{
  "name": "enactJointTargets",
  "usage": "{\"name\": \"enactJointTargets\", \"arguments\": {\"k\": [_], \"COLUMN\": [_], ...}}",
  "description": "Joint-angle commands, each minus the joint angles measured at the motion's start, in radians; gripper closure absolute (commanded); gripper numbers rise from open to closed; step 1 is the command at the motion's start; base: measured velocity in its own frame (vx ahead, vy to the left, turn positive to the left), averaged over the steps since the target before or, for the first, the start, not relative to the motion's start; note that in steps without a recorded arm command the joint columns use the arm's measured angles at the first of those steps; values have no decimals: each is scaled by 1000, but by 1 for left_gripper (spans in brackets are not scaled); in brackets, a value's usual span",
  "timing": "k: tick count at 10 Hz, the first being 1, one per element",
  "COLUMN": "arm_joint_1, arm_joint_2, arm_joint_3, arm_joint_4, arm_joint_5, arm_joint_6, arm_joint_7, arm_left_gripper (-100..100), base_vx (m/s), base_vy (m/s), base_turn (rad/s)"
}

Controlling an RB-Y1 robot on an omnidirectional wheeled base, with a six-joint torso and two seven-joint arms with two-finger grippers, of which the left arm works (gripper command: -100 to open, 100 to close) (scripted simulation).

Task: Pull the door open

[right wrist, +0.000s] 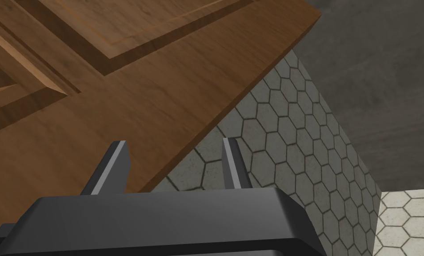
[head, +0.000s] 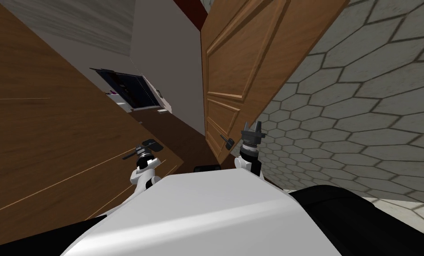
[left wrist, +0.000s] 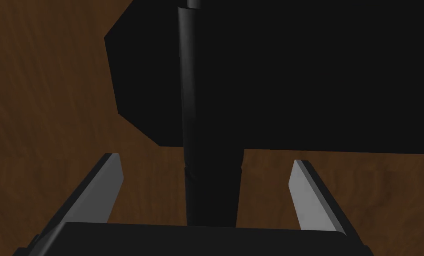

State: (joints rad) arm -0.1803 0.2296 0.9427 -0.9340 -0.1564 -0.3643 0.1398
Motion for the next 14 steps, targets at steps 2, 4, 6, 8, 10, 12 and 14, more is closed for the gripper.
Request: {"name": "enactJointTargets", "arguments": {"k": [2, 4, 6, 8, 10, 12, 14], "arm_joint_1": [1, 1, 1, -2, -7, -13, -18], "arm_joint_2": [0, 0, 0, -2, -2, -1, -2], "arm_joint_3": [-1, -1, -1, -25, -53, -95, -128], "arm_joint_4": [0, 0, 0, 5, 8, 13, 16], "arm_joint_5": [0, 0, 0, 0, -1, -3, -4], "arm_joint_6": [0, 0, 0, 2, 2, 3, 2], "arm_joint_7": [1, 1, 1, 6, 13, 23, 32], "arm_left_gripper": [100, 100, 100, 100, 100, 100, 100], "base_vx": [-16, -17, -3, -122, -215, -240, -218], "base_vy": [-14, -13, -3, -38, -51, -57, -14], "base_turn": [7, -6, 0, -30, -52, -51, -62]}}
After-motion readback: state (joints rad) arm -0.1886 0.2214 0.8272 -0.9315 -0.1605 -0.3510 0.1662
